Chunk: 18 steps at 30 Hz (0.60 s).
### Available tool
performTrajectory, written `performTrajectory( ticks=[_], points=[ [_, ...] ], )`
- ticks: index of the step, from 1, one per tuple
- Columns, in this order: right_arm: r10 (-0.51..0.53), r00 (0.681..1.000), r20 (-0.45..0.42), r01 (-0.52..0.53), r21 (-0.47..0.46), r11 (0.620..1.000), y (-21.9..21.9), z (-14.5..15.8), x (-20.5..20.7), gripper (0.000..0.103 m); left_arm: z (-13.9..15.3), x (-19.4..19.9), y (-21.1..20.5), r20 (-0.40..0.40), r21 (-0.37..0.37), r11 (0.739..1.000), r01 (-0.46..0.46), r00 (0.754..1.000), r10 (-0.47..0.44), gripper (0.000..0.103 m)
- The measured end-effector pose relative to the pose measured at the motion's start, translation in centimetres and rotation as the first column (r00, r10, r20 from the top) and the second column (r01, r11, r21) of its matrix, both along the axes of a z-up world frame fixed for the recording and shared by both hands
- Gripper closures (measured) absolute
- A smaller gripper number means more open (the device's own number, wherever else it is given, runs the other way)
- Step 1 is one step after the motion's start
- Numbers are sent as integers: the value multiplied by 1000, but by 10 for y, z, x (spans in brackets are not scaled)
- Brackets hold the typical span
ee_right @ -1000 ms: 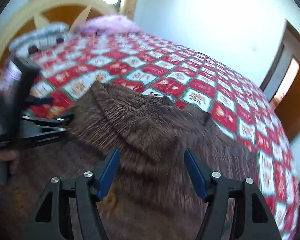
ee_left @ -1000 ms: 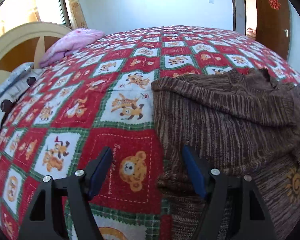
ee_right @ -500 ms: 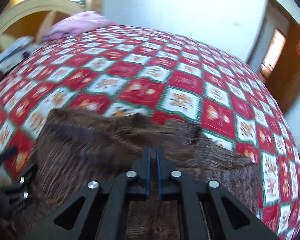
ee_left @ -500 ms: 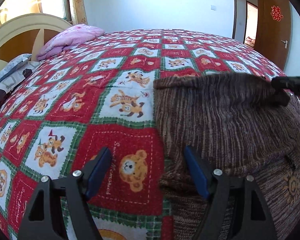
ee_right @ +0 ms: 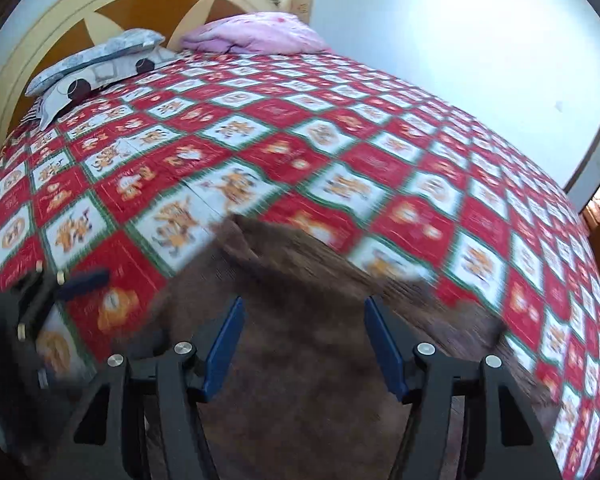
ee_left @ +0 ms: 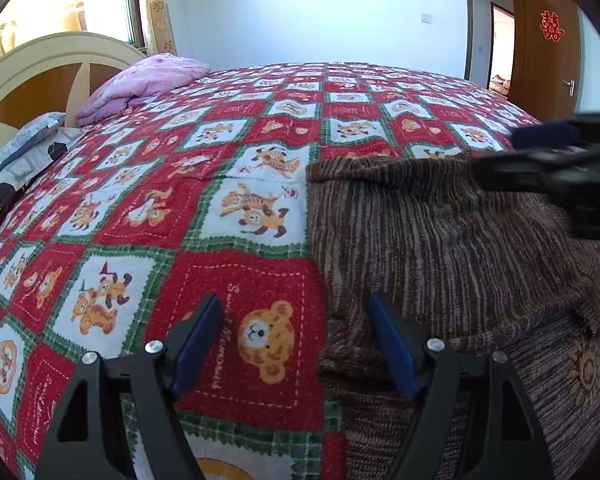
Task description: Fold small clothes
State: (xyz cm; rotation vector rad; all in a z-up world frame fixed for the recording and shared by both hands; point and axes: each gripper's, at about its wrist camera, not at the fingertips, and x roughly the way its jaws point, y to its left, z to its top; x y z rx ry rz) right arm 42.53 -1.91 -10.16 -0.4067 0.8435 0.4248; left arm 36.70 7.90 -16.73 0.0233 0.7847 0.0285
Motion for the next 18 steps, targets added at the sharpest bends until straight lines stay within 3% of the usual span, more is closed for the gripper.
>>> performTrajectory(
  ticks=[5, 6, 7, 8, 11, 12, 16, 18],
  points=[
    [54, 995, -82, -59, -55, 997, 45, -27, 45, 42, 0, 0, 2, 2, -23, 1000, 5, 1000, -5, 24],
    [43, 997, -68, -51, -111, 993, 50, -32, 52, 51, -1, 0, 3, 2, -29, 1000, 6, 1000, -6, 24],
    [-3, 1000, -9, 1, -191, 982, 51, -35, 64, 54, -1, 1, 4, 1, -35, 999, 6, 1000, -6, 24],
    [-92, 995, 44, 99, -202, 974, 40, -30, 80, 54, -1, 1, 4, 1, -34, 999, 6, 1000, -6, 24],
    [-332, 929, 165, 345, -57, 937, -10, 5, 100, 54, -1, 1, 4, 5, -36, 999, 8, 1000, -8, 24],
    [-348, 922, 167, 358, -35, 933, -19, 11, 100, 54, -2, 1, 5, 6, -40, 999, 9, 1000, -8, 24],
    [-303, 948, 99, 300, 39, 953, -46, 18, 78, 54, -1, 0, 5, 10, -42, 999, 9, 1000, -9, 24],
    [-258, 966, 16, 255, 99, 962, -56, 13, 62, 54, -1, 0, 5, 12, -41, 999, 10, 1000, -9, 24]
  ],
)
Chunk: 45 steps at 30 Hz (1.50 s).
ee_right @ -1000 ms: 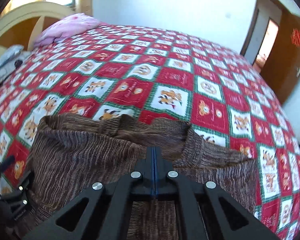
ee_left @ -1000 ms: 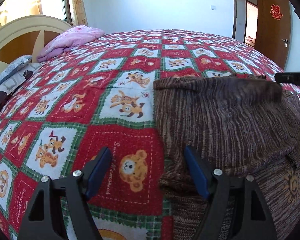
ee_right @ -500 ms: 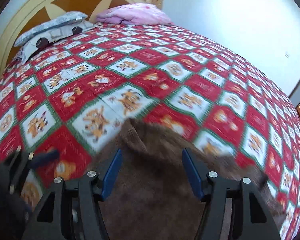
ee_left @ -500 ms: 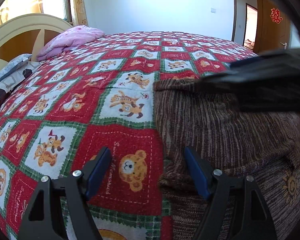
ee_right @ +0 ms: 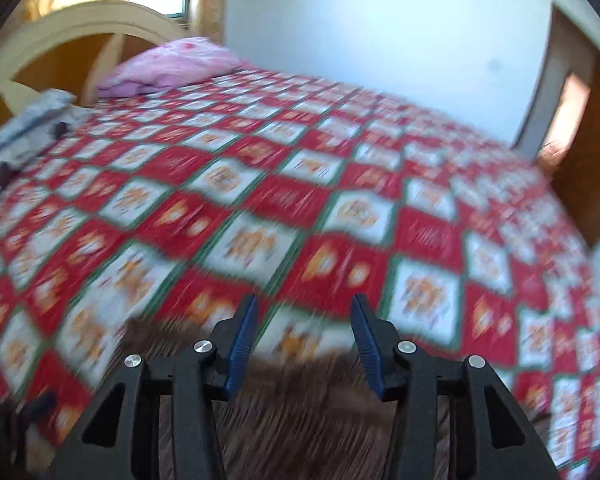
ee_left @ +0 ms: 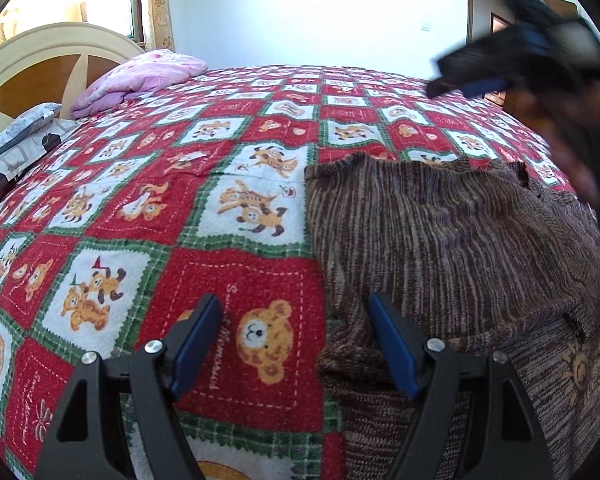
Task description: Fold small clothes
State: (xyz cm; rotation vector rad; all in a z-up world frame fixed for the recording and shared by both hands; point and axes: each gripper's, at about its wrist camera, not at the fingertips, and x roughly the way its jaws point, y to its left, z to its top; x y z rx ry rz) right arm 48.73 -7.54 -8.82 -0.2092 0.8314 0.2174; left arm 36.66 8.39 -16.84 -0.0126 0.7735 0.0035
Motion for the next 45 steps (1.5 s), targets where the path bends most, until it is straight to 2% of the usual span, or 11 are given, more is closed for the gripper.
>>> performTrajectory(
  ticks=[9, 16, 18, 21, 26, 31, 33, 34, 39, 43, 45],
  points=[
    [-105, 958, -265, 163, 210, 964, -72, -36, -85, 54, 0, -1, 1, 5, -10, 1000, 3, 1000, -3, 24],
    [-84, 963, -255, 150, 251, 956, -65, -47, -120, 56, 1, -2, 1, 9, -27, 999, 19, 1000, -19, 24],
    [-88, 962, -259, 157, 260, 953, -62, -48, -117, 92, 2, -2, 1, 11, -38, 999, 35, 999, -34, 24],
    [-84, 972, -217, 139, 253, 958, -57, -40, -127, 98, 2, -4, 2, 16, -64, 996, 56, 998, -55, 24],
    [-78, 986, -145, 114, 261, 958, -58, -22, -157, 98, 5, -8, 3, 41, -95, 992, 82, 996, -78, 18],
    [-104, 983, -152, 132, 192, 972, -61, -50, -151, 96, 6, -9, 0, 42, -93, 991, 95, 995, -91, 17],
    [-123, 986, -114, 143, 189, 972, -66, -50, -149, 69, 5, -8, 0, 35, -92, 991, 96, 995, -93, 17],
    [-142, 985, -103, 159, 190, 969, -70, -48, -149, 64, 5, -8, 0, 33, -91, 991, 95, 995, -92, 17],
    [-182, 981, -61, 191, 231, 954, -80, -33, -154, 63, 3, -5, -4, 14, -67, 993, 93, 996, -93, 16],
    [-73, 995, 67, 55, 233, 971, -54, -12, -172, 63, 2, -5, -3, 11, -70, 993, 94, 996, -93, 16],
    [48, 998, 44, -55, 196, 979, -28, -19, -175, 63, 2, -5, -4, 10, -67, 993, 94, 996, -94, 16]
  ],
)
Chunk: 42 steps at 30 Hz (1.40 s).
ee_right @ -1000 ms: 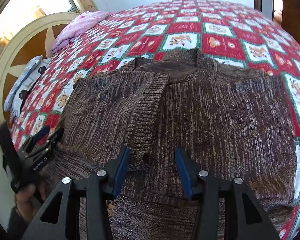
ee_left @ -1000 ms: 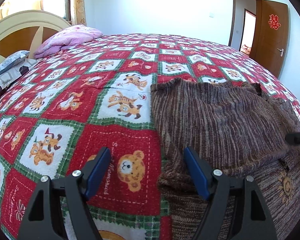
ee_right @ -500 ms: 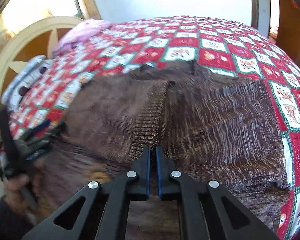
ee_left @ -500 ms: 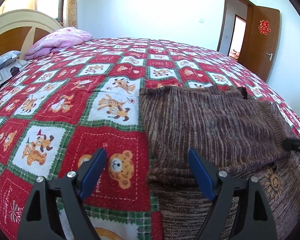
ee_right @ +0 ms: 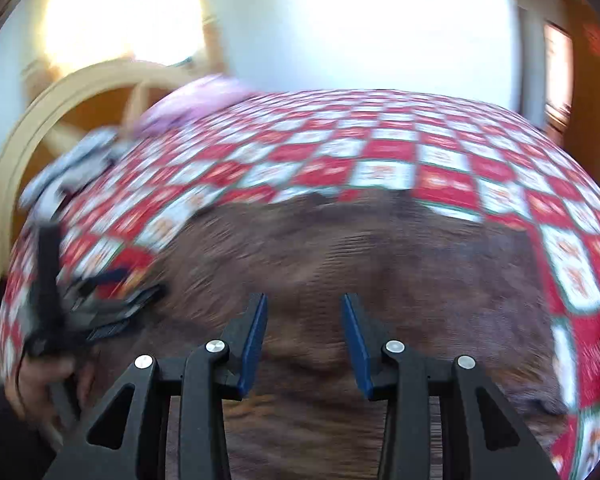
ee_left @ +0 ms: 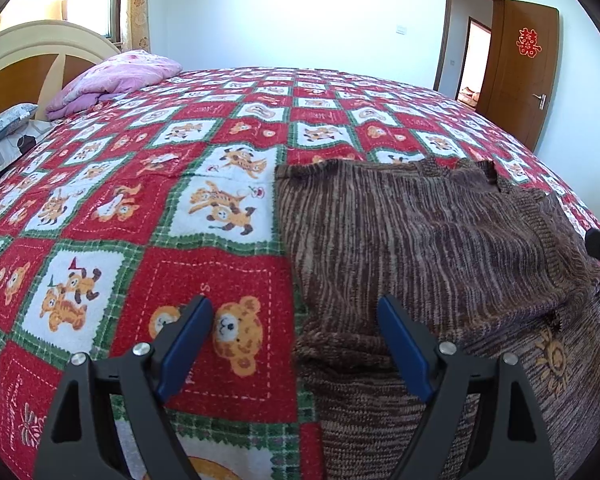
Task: Fold small clothes
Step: 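Open the right gripper and withdraw both grippers from the sweater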
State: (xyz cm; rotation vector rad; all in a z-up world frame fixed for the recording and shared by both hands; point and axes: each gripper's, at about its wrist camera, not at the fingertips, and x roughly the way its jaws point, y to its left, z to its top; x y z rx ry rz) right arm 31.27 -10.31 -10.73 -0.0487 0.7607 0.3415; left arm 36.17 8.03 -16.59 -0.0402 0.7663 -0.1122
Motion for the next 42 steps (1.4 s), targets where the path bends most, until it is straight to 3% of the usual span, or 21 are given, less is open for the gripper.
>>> performTrajectory(
  ticks=[2, 3, 5, 8, 13, 15, 20, 24, 30, 38, 42],
  points=[
    [35, 993, -112, -42, -59, 997, 19, -24, 8, 63, 0, 0, 0, -2, 2, 1000, -2, 1000, 2, 15],
    [3, 989, -148, -17, -93, 996, 22, -39, 12, 63, 0, 0, -1, -4, 9, 1000, -4, 1000, 4, 14],
    [-13, 993, -118, 2, -92, 996, 20, -43, 11, 63, 0, -1, -4, -13, 29, 1000, -3, 1000, 3, 12],
    [-14, 990, -140, 4, -76, 997, 15, -41, 10, 63, 0, -11, -6, -19, 45, 999, 5, 1000, -5, 11],
    [-13, 991, -135, 8, -37, 999, 0, -30, -10, 63, -1, -41, 4, -29, -31, 999, 8, 1000, -9, 7],
    [-33, 990, -139, 30, -19, 999, -11, -27, -23, 63, 0, -61, 3, -15, -19, 1000, 16, 1000, -16, 7],
    [-92, 989, -116, 89, -26, 996, -36, -15, -57, 63, 8, -100, -8, 25, 6, 999, 54, 998, -54, 7],
    [-131, 984, -123, 125, -51, 991, -57, -9, -86, 63, 15, -127, -10, 22, -19, 997, 74, 997, -74, 7],
    [-163, 975, -150, 151, -84, 985, -83, -5, -123, 63, 20, -168, -15, 20, 29, 993, 113, 993, -113, 7],
    [-219, 958, -186, 205, -95, 974, -113, -16, -156, 61, 22, -197, -18, 3, 77, 990, 119, 993, -119, 7],
    [-233, 953, -195, 219, -91, 972, -121, -19, -169, 60, 22, -209, -15, -13, 66, 992, 107, 994, -106, 7]
  ],
)
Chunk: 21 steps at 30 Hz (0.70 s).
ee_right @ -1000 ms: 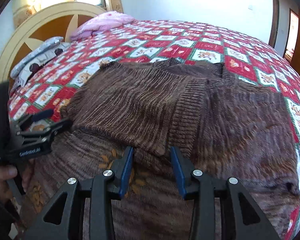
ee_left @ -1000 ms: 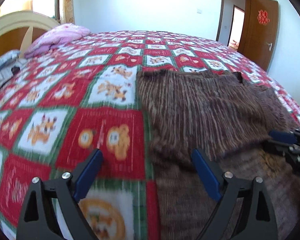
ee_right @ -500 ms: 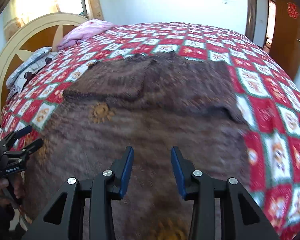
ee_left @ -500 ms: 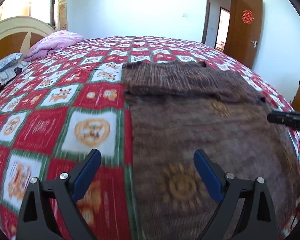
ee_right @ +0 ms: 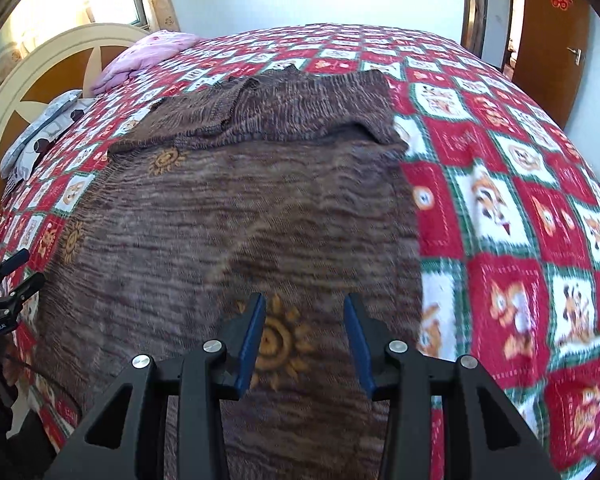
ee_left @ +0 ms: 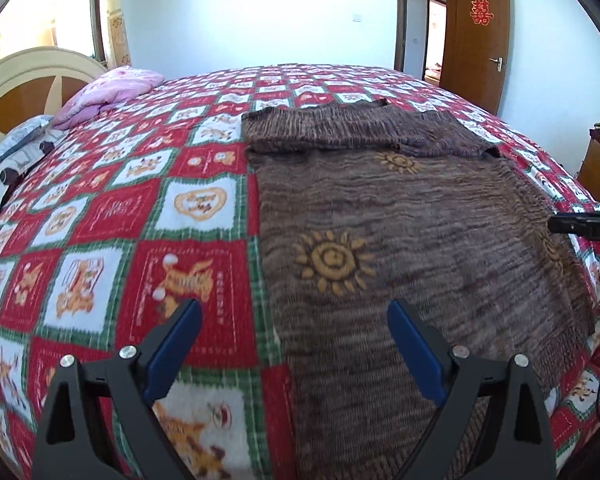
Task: Fold small clothes
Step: 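Open the right gripper and withdraw both grippers from the sweater, then move both grippers to the ribbed sweater hem and close them on it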
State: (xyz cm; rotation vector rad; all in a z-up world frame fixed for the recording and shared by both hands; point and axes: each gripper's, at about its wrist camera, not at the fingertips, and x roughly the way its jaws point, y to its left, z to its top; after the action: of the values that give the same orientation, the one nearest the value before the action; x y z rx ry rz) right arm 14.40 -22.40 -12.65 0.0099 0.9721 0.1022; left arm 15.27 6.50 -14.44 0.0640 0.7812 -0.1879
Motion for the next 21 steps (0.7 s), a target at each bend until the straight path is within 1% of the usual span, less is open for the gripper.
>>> performTrajectory(
  ticks=[3, 8, 14, 17, 21],
  points=[
    [-4, 1000, -7, 4, 10, 1000, -3, -1, -9, 55, -1, -8, -1, -8, 6, 1000, 2, 1000, -2, 7],
    [-1, 1000, -18, 1, 3, 1000, -2, -4, -21, 55, -5, -18, -8, -36, 29, 999, 23, 999, -22, 7],
    [11, 999, -40, -11, -13, 1000, -1, -7, -35, 55, -13, -27, -10, -94, -6, 999, 35, 995, -36, 7],
    [10, 999, -51, -11, -30, 999, -3, -10, -41, 55, -16, -33, -13, -112, 0, 999, 50, 993, -50, 10],
    [-3, 998, -62, 1, -37, 999, -7, -12, -49, 55, -22, -40, -12, -150, -22, 998, 60, 987, -62, 14]
  ],
)
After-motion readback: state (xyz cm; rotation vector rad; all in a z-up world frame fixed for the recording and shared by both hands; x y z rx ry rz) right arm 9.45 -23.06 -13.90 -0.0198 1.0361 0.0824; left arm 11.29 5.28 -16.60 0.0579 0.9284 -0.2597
